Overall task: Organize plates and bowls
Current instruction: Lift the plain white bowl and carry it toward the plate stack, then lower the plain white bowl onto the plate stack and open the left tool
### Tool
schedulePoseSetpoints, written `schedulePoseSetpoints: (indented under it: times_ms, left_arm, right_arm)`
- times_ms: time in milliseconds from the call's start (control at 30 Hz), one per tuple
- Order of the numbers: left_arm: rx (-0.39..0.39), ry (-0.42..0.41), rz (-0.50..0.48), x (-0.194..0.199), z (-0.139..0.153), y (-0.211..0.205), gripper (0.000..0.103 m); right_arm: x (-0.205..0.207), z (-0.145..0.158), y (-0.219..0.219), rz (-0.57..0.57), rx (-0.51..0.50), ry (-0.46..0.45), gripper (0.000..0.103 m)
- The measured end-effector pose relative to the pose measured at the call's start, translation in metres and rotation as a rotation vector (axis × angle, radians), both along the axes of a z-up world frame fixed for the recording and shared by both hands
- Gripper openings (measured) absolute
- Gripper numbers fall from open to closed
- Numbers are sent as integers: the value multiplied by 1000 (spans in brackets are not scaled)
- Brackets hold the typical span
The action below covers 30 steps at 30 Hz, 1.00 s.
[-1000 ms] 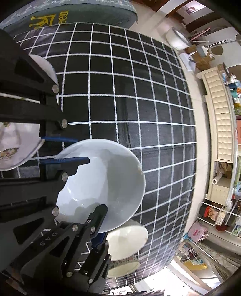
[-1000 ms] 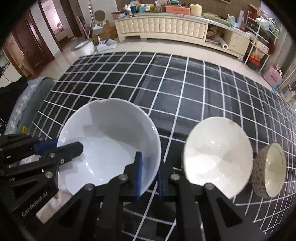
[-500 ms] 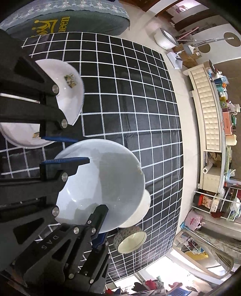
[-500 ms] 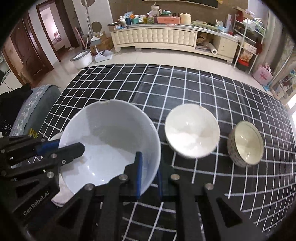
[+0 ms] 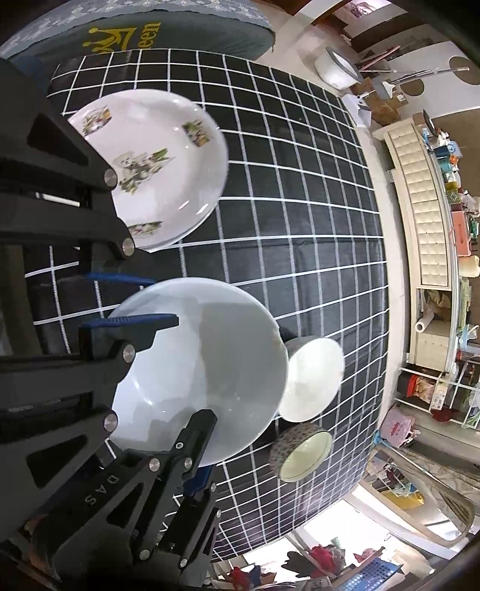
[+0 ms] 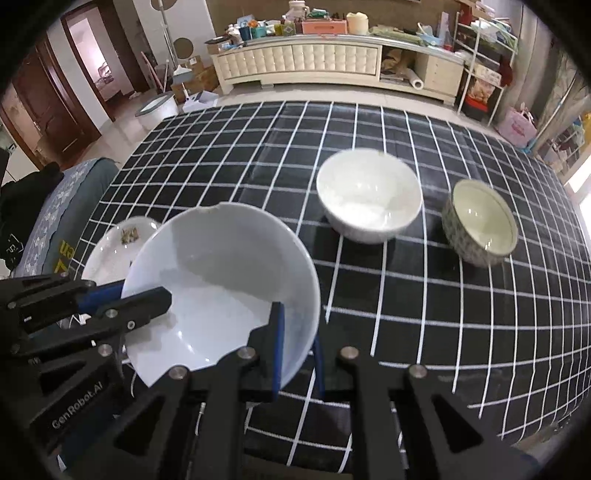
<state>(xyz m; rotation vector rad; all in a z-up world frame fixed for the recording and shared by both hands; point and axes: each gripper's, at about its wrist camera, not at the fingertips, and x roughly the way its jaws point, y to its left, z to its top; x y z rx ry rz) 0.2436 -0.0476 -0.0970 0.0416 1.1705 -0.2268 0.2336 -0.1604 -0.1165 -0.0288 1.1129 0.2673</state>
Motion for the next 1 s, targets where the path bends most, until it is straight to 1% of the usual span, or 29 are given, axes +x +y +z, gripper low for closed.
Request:
schedulePoseSetpoints:
  times_ms: [100, 233, 400, 533, 833, 1000]
  left_arm:
    - [7, 12, -7, -6, -9, -3, 13]
    - [-13, 38, -7, -10, -23, -1, 13]
    - [12, 47, -26, -17, -40, -7, 13]
    - [2, 71, -23, -20, -52, -6, 13]
    - [21, 80, -24, -20, -60, -8, 13]
    - [5, 91, -22, -18, -68, -7, 13]
  right_arm:
    - [-4, -8, -1, -7, 6, 15, 17]
    - [-9, -21, -2, -15, 8, 32, 17]
    - [-15, -38, -5, -21, 8, 59, 17]
    - [-16, -45, -9, -29, 28, 80, 17]
    - [-15, -59, -10, -36, 32, 97, 17]
    - [-14, -64, -12, -44, 35, 99, 17]
